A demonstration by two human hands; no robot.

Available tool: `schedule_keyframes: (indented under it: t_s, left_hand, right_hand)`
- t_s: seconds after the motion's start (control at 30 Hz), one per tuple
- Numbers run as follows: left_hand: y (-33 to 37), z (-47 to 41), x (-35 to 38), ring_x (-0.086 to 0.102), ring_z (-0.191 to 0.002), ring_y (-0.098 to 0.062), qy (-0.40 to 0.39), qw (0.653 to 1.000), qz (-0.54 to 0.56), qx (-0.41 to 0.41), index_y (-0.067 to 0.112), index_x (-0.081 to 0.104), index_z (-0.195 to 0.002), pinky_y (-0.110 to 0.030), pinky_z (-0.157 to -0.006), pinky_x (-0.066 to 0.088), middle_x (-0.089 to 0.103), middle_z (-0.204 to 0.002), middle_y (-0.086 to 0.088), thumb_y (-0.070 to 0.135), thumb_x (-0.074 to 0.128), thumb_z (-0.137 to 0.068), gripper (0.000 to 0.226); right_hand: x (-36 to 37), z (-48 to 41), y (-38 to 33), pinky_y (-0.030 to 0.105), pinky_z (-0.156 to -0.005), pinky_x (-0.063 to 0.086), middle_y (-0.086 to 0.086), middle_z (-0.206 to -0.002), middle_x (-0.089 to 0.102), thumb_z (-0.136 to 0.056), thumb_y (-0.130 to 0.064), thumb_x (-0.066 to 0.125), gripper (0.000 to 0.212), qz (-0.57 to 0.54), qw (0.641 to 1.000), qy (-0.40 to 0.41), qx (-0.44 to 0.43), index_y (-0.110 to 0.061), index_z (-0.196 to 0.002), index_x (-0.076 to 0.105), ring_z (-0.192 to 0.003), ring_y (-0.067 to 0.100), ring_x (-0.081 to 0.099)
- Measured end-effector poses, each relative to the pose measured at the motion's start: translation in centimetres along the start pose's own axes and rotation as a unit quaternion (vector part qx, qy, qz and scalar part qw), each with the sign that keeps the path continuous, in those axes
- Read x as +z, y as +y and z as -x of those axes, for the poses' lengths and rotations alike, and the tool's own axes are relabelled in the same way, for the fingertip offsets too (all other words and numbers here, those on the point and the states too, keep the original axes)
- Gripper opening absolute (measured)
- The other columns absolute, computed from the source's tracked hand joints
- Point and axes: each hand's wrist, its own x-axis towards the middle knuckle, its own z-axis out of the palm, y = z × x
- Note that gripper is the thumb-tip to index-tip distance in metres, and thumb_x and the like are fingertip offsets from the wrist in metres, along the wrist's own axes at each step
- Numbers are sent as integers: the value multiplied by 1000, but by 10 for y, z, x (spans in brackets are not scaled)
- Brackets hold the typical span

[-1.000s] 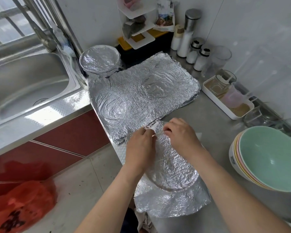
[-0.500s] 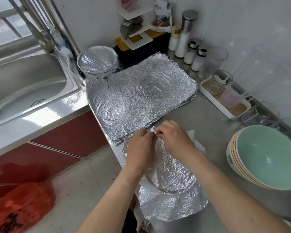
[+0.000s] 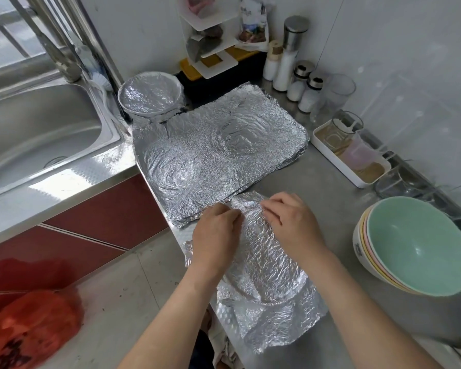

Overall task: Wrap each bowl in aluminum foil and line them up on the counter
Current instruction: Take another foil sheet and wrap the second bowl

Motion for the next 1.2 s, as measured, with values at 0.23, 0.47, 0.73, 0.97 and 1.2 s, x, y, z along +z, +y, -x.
schedule_keyframes:
  t_s: [0.23, 0.47, 0.73, 0.97, 1.2]
  left_hand:
    - [-1, 5, 2, 58, -66, -26, 14, 1000, 1, 8, 5, 73, -85, -36, -54, 48, 63, -76, -7, 13, 68, -89, 11]
    - [6, 4, 3, 55, -76, -26, 28, 999, -7, 25, 10, 74, -98, -31, -59, 39, 59, -84, -7, 13, 72, -86, 13]
    - [11, -6, 7, 56, -62, -27, 18, 1000, 10, 0, 6, 75, -85, -28, -57, 34, 60, -73, -8, 11, 72, -85, 5]
    - [11, 6, 8, 54, -57, -26, 23, 1000, -5, -2, 6, 70, -80, -27, -54, 30, 57, -69, -8, 6, 73, -83, 5]
    - [9, 15, 1, 58, -69, -26, 19, 1000, -18, -11, 7, 73, -85, -30, -58, 40, 61, -79, -6, 14, 73, -84, 7]
  right_hand:
    - [13, -5, -3, 37, -71, 47, -3, -90, 65, -84, -19, 71, 15, 12, 1000, -5, 14, -18, -99, 74, -85, 23, 56]
    - [19, -9, -5, 34, -71, 47, -2, -86, 65, -84, -17, 70, 9, -6, 1000, -8, -15, -15, -92, 73, -83, 23, 55]
    - [20, -7, -5, 31, -67, 50, 4, -87, 64, -81, -6, 73, 11, 13, 999, 17, -26, -7, -91, 74, -80, 25, 56]
    - [18, -12, -8, 37, -66, 52, 1, -86, 64, -79, -4, 72, 7, -7, 998, -25, -63, -9, -84, 71, -81, 24, 55]
    - [6, -4, -1, 34, -68, 51, 4, -90, 64, -82, -8, 72, 14, -4, 999, 17, -27, -8, -95, 74, -81, 25, 57]
